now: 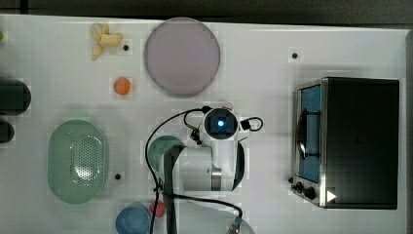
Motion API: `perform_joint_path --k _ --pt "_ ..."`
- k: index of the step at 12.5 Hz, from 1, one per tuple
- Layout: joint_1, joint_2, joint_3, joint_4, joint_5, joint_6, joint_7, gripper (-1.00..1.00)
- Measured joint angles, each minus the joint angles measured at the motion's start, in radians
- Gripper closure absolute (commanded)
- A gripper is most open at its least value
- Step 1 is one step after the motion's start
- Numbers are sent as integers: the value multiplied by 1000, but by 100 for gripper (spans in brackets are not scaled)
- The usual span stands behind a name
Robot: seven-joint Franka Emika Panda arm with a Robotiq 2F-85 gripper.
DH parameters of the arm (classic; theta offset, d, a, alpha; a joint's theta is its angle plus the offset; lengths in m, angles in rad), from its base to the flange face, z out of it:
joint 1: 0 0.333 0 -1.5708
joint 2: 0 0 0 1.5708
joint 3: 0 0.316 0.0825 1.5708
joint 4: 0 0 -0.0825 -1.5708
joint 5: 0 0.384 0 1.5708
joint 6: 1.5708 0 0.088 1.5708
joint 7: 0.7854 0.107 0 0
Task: Pick ketchup from strainer and place it on the table
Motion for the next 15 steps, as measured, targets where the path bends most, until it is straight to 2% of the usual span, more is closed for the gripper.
perform_joint_path --k 2,4,8,11,13,15 --pt "2 -81 -1 37 -1 -73 7 -100" --pt "-2 -179 3 146 3 -227 51 -100" --pt "-4 -295 25 499 22 -624 233 -100" --pt "1 -312 39 724 20 -817 324 -100" --pt "5 -316 42 775 18 -873 357 -100" --pt "7 -313 49 769 12 -875 362 -100"
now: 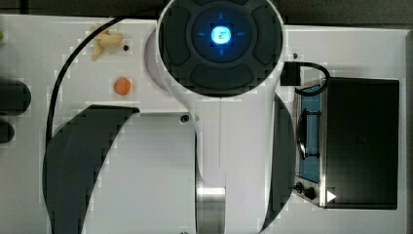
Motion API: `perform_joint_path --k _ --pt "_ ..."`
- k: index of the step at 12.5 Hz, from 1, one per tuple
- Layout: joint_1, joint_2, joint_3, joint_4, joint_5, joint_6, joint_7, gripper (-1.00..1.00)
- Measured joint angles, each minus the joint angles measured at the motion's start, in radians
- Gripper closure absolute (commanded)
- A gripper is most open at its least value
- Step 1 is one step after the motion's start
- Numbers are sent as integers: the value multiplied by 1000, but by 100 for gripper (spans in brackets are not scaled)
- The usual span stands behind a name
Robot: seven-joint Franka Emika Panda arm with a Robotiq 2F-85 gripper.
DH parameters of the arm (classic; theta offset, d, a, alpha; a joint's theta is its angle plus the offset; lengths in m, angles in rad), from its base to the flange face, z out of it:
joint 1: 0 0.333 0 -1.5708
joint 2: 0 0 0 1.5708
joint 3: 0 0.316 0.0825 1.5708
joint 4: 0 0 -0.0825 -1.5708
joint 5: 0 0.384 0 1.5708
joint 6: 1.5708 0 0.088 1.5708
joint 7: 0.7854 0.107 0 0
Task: Pick ketchup from strainer and place it on the table
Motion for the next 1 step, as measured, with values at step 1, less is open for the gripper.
perform_joint_path --k 1 --pt "3 3 0 -10 3 -3 0 -100"
